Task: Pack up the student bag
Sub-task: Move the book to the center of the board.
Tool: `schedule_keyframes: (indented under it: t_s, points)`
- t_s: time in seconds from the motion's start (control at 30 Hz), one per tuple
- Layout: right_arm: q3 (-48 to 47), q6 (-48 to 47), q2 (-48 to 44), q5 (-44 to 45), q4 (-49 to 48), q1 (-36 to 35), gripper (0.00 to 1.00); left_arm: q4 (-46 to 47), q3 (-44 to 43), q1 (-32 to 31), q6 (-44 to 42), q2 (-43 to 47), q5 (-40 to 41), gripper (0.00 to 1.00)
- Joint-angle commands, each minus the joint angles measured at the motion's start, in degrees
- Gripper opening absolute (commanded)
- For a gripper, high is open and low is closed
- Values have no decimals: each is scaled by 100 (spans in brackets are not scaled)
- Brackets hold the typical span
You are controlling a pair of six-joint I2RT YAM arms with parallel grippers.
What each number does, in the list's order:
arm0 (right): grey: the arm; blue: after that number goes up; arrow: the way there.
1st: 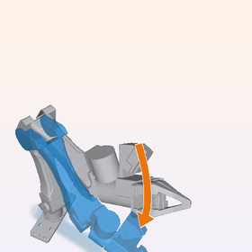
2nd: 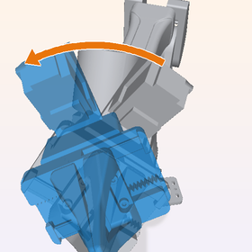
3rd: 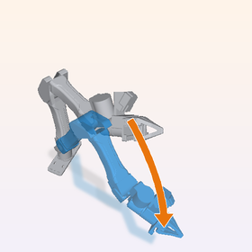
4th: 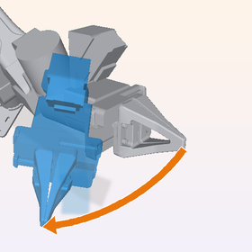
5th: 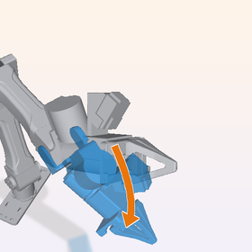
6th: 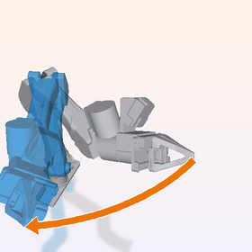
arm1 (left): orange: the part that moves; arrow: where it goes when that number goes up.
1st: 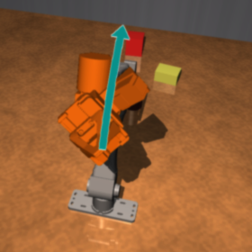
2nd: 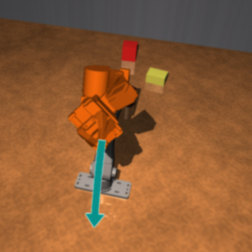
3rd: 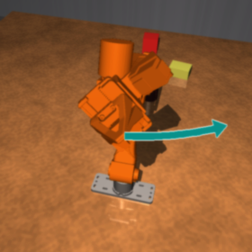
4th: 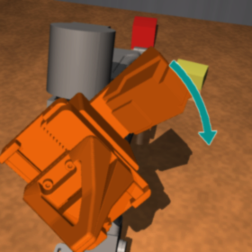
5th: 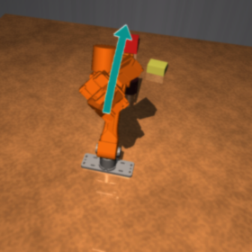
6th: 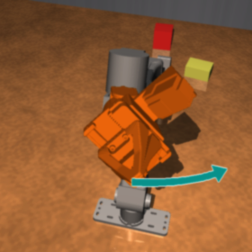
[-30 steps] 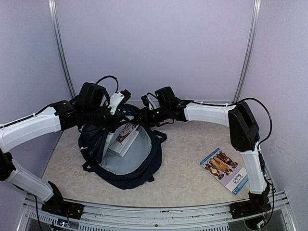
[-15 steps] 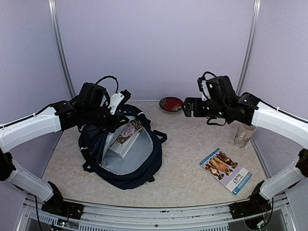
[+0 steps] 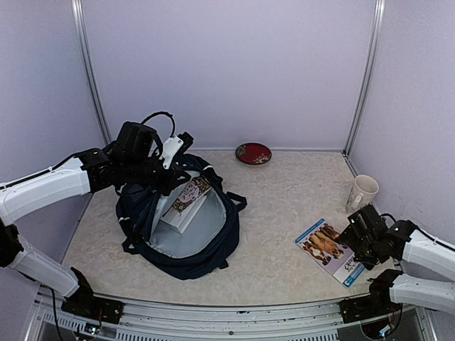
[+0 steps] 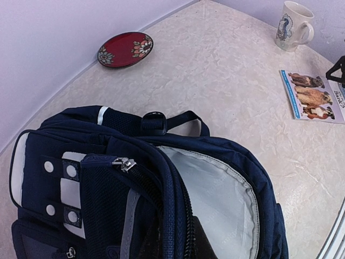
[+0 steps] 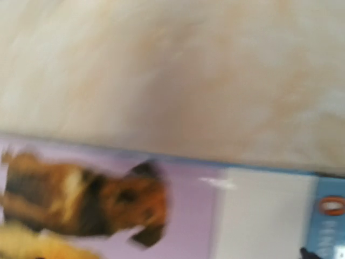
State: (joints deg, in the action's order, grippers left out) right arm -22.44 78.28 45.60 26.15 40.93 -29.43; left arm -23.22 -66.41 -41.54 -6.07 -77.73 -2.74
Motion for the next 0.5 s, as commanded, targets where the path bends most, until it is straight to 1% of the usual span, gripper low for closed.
schedule_keyframes:
  t_s: [0.0,0.1,0.23,0.33,0.43,0.47]
  points:
    - [567,753,-653,-129,-56,610,100,666,-187,-38,85,114,-237,0]
    - [484,535,-405,-211,-18,1014,100,662,-181,-47,75,114,-228,0]
    - [188,-134,156,-457,-198,1570,100,665,-185,-51,76,113,-214,0]
    - [196,-472,529,-987,-560,1855,100,666,-182,-48,70,125,-200,0]
    - [277,-746,884,-1550,-1157,1888,100,676,-167,-47,54,130,-150,0]
    - [273,-1030,1011,-1733,-1356,1883,99,673,-170,-47,53,132,-149,0]
